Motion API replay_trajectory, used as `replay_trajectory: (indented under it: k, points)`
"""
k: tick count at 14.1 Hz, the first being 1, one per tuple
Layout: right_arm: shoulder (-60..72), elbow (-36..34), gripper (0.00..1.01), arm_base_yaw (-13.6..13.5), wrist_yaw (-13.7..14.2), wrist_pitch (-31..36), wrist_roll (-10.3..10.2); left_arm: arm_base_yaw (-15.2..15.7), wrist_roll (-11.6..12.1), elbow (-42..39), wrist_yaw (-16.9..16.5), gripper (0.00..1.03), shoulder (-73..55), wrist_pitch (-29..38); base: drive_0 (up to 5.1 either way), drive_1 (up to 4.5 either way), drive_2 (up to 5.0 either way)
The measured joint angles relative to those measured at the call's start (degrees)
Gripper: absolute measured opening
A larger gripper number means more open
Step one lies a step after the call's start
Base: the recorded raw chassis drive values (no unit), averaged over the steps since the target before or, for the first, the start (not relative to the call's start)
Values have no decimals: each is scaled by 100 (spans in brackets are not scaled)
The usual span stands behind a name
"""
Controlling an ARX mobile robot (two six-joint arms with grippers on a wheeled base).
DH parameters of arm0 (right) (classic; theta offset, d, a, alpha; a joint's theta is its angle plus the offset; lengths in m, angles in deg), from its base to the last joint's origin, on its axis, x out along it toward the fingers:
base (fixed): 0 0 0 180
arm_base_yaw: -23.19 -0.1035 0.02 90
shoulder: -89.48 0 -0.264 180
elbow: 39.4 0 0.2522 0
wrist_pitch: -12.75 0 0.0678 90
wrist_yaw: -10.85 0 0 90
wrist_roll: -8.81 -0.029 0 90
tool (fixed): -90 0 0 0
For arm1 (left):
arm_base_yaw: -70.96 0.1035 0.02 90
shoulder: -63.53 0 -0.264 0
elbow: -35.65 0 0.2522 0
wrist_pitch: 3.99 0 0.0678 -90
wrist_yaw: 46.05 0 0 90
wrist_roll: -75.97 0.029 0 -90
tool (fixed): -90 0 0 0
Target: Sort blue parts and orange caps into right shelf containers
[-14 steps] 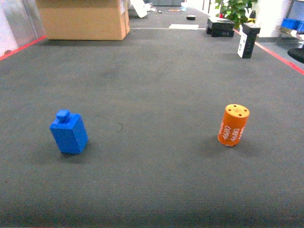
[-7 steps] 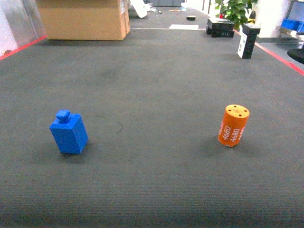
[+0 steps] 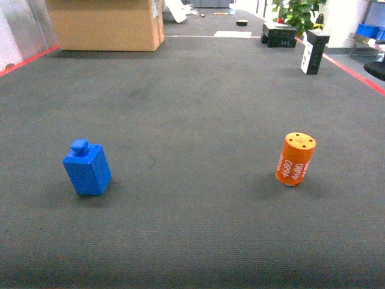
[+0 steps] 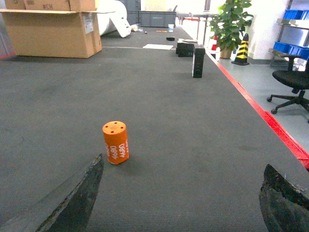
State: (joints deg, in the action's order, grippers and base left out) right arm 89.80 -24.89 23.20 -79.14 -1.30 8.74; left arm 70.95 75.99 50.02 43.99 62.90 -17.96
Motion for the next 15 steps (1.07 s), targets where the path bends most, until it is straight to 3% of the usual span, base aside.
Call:
replay_trajectory:
  k: [14, 15]
  points:
    - [0, 0, 98, 0, 0, 0, 0, -2, -2, 0, 24, 98, -2, -11, 0, 0, 0]
    - [125, 26, 98, -212, 518, -105, 7, -439, -122, 46, 997, 98, -304, -63, 0, 0, 0]
